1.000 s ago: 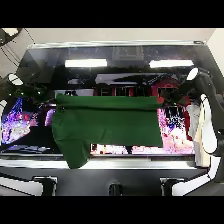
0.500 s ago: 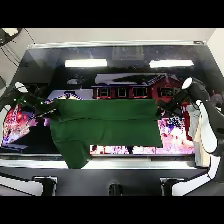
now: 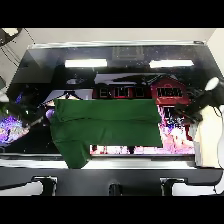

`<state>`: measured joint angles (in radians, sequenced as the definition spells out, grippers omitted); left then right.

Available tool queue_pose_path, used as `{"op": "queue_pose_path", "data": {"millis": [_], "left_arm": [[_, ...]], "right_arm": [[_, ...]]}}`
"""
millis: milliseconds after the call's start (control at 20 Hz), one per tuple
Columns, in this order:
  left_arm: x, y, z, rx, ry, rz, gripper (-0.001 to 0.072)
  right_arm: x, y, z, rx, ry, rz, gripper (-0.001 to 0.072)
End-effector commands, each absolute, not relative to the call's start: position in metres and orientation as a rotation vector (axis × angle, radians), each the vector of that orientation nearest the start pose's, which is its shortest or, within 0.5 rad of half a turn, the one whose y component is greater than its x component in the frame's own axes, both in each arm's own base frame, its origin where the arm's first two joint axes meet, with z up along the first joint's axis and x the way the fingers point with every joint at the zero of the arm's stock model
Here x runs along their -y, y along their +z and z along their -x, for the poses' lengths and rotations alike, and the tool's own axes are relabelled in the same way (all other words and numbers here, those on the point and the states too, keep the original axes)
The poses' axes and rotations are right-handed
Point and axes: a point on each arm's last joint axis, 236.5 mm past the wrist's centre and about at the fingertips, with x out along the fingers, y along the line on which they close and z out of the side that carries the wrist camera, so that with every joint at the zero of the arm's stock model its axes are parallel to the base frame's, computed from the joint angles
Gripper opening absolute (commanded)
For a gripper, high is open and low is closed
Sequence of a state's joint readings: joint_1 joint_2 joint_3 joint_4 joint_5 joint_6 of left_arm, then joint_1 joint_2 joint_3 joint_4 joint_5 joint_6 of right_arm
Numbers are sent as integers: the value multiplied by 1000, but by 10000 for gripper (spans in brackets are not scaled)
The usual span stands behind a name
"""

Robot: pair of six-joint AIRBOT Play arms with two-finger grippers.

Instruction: Fold the shirts.

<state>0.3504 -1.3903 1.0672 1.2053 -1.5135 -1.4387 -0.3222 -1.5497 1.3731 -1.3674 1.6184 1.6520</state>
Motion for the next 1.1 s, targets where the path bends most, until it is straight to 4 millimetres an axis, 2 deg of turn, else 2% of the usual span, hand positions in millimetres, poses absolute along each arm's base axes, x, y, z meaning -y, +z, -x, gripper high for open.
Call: {"op": "queue_pose_path", "data": {"millis": [0, 50, 150, 300, 450, 550, 600, 650, 700, 850, 950, 1050], "left_arm": [[9, -83, -208, -1763, -140, 570, 459], [16, -93, -190, -1786, -144, 578, 459], [29, -104, -175, -1795, -151, 623, 459], [51, -110, -182, -1731, -181, 739, 458], [53, -114, -189, -1693, -158, 771, 454], [52, -119, -188, -1691, -130, 783, 272], [51, -121, -189, -1686, -115, 789, 187], [51, -121, -189, -1684, -114, 787, 71], [51, -121, -190, -1680, -116, 784, 30], [51, -121, -189, -1681, -117, 784, 30], [52, -119, -188, -1686, -136, 775, 29], [52, -119, -187, -1686, -140, 773, 29]], "right_arm": [[62, -33, -297, -1744, -155, -542, 512], [56, -36, -297, -1725, -144, -562, 512], [51, -40, -297, -1706, -136, -584, 512], [47, -44, -289, -1730, -113, -580, 511], [43, -49, -280, -1734, -105, -575, 511], [35, -55, -269, -1728, -96, -590, 512], [24, -59, -262, -1732, -56, -610, 516], [10, -65, -255, -1736, -7, -643, 521], [1, -72, -249, -1742, 21, -668, 544], [-5, -95, -246, -1716, -9, -715, 543], [-13, -97, -253, -1684, 7, -766, 535], [-18, -101, -250, -1686, 7, -788, 535]]}}
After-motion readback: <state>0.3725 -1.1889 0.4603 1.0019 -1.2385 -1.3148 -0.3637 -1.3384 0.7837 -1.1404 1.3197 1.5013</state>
